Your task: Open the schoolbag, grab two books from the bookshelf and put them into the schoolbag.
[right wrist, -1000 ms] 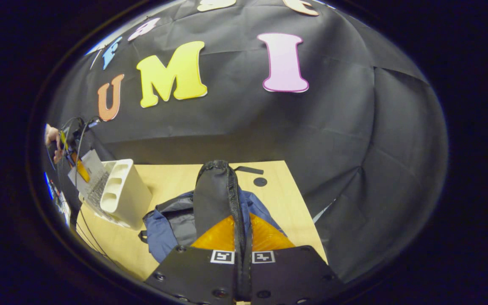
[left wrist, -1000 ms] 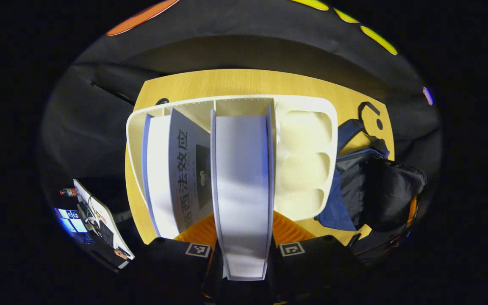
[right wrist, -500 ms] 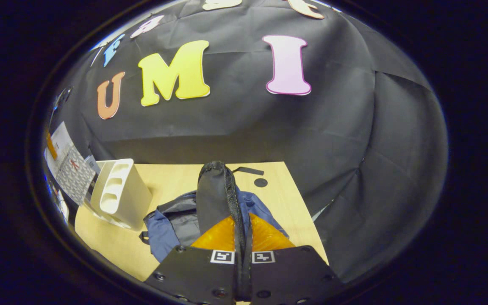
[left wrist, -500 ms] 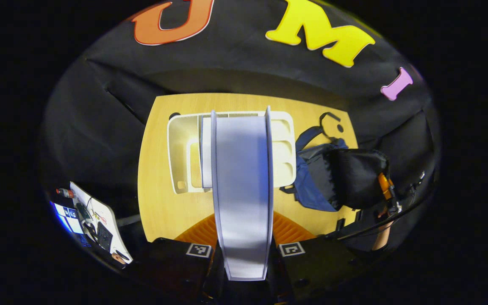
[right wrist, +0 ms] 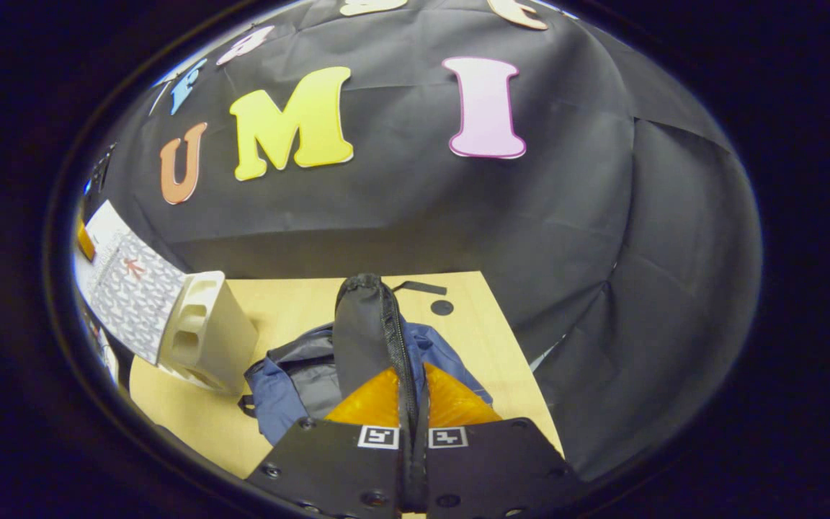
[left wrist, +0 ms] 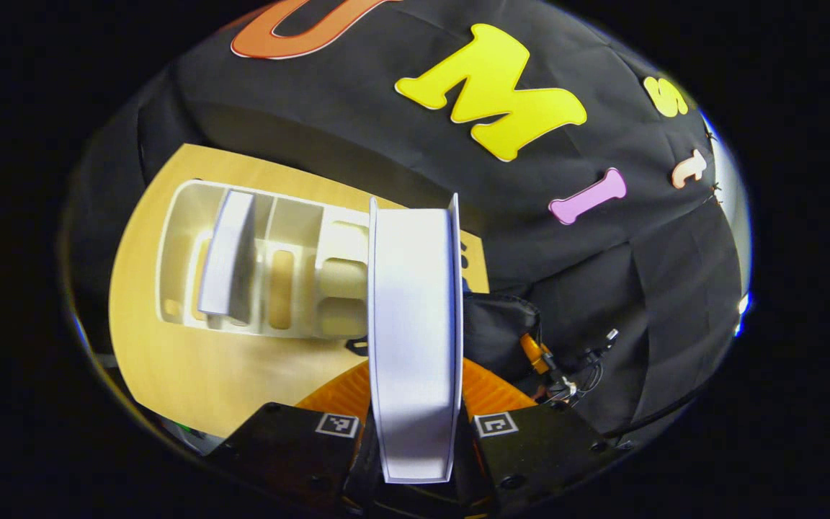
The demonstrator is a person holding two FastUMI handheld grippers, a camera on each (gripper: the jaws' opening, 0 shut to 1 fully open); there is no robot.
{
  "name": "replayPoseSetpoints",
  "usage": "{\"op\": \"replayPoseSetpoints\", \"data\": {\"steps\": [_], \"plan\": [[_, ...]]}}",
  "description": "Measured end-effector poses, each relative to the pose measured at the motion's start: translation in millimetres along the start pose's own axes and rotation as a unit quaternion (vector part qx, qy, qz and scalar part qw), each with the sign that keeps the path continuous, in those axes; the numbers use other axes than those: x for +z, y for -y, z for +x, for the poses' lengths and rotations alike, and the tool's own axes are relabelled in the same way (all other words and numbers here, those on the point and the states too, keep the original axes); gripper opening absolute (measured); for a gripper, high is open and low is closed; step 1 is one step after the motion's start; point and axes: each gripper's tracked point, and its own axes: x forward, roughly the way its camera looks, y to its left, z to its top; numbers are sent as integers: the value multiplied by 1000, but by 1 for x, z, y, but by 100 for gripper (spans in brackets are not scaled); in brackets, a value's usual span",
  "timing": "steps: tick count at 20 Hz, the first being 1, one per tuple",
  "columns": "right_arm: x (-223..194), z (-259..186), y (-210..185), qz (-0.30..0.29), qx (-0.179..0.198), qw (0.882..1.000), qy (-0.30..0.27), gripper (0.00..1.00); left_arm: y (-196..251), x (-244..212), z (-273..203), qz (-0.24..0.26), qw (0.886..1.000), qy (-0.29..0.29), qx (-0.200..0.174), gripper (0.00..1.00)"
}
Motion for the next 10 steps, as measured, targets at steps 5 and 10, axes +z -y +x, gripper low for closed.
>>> {"op": "replayPoseSetpoints", "data": {"steps": [5, 10], "plan": [[4, -3, -1, -4, -4, 1000, 0, 0, 26, -30, 89, -1, 1000, 3, -29, 44], [3, 0, 10, 23, -9, 1000, -5, 0, 25, -64, 165, -41, 998, -10, -41, 43]]}}
